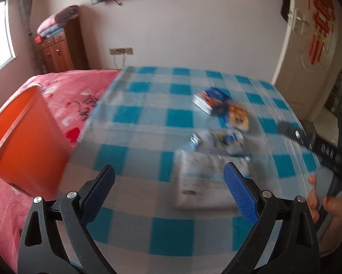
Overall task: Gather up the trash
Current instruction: 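Move both grippers back over the checkered cloth, then grasp the white feather-print wipe pack with the left gripper while the right approaches the MagicDay pouch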
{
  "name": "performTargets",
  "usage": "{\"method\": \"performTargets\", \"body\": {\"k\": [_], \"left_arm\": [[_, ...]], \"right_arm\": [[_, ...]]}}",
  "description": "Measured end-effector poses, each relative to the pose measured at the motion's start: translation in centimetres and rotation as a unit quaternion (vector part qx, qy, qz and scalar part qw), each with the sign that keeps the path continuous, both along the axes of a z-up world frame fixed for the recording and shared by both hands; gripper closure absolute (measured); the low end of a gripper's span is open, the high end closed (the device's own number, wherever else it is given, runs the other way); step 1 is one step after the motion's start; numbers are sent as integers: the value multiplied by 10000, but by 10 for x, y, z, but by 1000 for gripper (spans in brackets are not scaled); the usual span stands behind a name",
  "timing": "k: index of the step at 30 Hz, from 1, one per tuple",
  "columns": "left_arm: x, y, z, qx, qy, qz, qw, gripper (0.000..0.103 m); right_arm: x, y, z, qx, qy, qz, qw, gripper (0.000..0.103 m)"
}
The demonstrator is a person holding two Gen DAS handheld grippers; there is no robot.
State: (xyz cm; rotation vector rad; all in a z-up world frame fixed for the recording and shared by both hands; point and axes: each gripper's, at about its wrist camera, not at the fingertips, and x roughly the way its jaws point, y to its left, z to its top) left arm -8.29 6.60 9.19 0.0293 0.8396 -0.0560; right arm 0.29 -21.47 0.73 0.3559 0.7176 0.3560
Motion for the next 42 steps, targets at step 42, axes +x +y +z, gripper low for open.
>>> {"method": "performTargets", "body": {"k": [42], "left_arm": [[64, -95, -64, -106, 1012, 38, 9948, 7]], "right_arm": [[14, -50, -12, 526, 168, -126, 9984, 7]]}}
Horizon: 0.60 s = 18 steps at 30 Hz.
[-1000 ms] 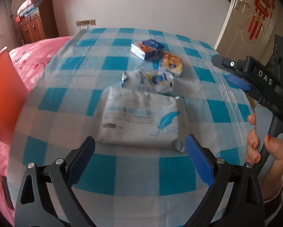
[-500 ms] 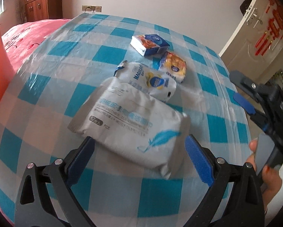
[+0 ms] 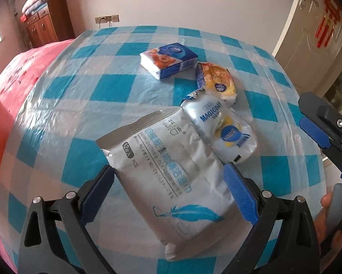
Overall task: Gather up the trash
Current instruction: 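Grasp the white feather-print wipe pack with the left gripper while the right approaches the MagicDay pouch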
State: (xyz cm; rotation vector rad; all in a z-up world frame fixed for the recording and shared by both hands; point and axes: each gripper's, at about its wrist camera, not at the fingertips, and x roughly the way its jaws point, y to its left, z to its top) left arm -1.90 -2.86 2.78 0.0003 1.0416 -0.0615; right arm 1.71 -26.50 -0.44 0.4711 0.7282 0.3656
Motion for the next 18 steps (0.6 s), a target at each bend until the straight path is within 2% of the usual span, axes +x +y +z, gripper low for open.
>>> {"method": "performTargets", "body": {"k": [16, 18], "left_arm": [[8, -36, -11, 840, -70, -311, 9960, 6], [8, -35, -11, 822, -87, -321, 9961, 7]], "right_arm": [[10, 3, -15, -152, 322, 173, 9992, 7], [11, 5, -17, -198, 346, 203, 9990, 7]]}}
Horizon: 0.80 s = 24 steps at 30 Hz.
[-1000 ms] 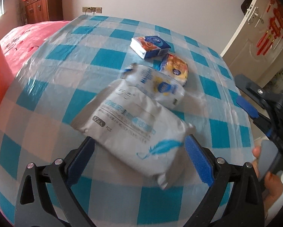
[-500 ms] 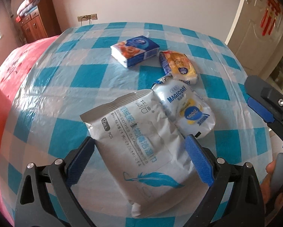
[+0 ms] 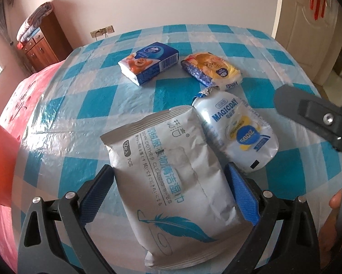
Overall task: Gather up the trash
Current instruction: 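Grasp the white feather-print wipe pack with the left gripper while the right approaches the MagicDay pouch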
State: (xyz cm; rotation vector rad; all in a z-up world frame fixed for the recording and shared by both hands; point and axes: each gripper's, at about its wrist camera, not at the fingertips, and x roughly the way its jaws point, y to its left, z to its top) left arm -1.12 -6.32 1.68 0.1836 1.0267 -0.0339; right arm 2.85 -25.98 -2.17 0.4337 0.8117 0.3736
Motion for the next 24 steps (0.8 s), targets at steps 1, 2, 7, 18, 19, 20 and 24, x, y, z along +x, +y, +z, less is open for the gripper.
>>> {"method": "performTargets", "body": {"k": [1, 2, 7, 18, 19, 20, 24], "left_arm": [[0, 1, 0, -14, -1, -5, 10000, 8], [0, 1, 1, -26, -17, -11, 10000, 10], [-4, 6, 3, -79, -35, -37, 10000, 16], [-9, 48, 12, -351, -124, 255, 9990, 23], [-9, 54, 12, -380, -131, 294, 9988, 23], [-9, 60, 12, -399, -151, 321, 9986, 23], [-10, 77, 13, -464, -245, 373, 9979, 23]], "right_arm": [[1, 1, -1, -24, 19, 16, 10000, 7], [2, 2, -3, -33, 37, 33, 10000, 7], [7, 6, -8, -55, 101, 108, 9999, 7], [9, 36, -8, -805, -70, 293, 9963, 7], [9, 38, -8, -872, -94, 310, 9957, 7], [8, 41, -7, -955, -124, 337, 9948, 7], [7, 59, -6, -1437, -189, 485, 9882, 8]]}}
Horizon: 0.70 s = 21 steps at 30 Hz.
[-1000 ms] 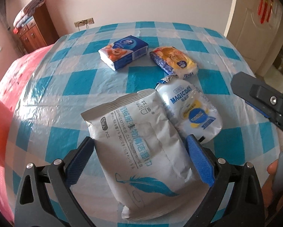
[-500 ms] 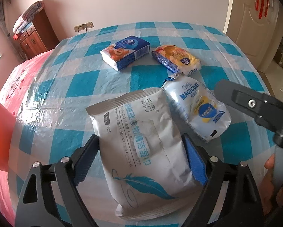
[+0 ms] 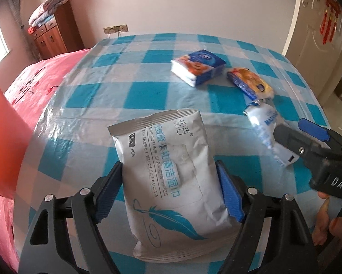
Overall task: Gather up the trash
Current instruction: 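Grasp the white feather-print wipe pack with the left gripper while the right approaches the MagicDay pouch, then lift the feather-print pack with the left gripper while the right grasps the MagicDay pouch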
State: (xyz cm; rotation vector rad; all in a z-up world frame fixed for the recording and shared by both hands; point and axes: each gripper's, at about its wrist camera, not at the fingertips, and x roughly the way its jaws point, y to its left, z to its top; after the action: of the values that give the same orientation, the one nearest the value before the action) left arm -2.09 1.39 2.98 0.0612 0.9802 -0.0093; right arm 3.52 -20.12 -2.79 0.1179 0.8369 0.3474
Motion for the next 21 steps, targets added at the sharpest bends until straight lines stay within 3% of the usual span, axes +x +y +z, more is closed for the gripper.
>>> {"method": "performTargets", "body": {"k": [3, 9, 13, 18, 21], "left_arm": [[0, 11, 2, -86, -51, 18, 9999, 24], [-4, 28, 10, -272, -202, -45, 9994, 31], [-7, 38, 10, -419, -245, -84, 9988, 31], [-10, 49, 12, -596, -287, -97, 9978, 33], [-13, 56, 13, -669, -308, -91, 9972, 33]], "right_arm": [[2, 9, -3, -312, 62, 38, 9995, 21], [0, 25, -4, -850, 26, 54, 9964, 22], [-2, 37, -6, -1254, -32, 97, 9921, 30], [-3, 39, -5, -1297, -103, 205, 9913, 40], [-5, 43, -4, -1396, -158, 213, 9899, 41]]}}
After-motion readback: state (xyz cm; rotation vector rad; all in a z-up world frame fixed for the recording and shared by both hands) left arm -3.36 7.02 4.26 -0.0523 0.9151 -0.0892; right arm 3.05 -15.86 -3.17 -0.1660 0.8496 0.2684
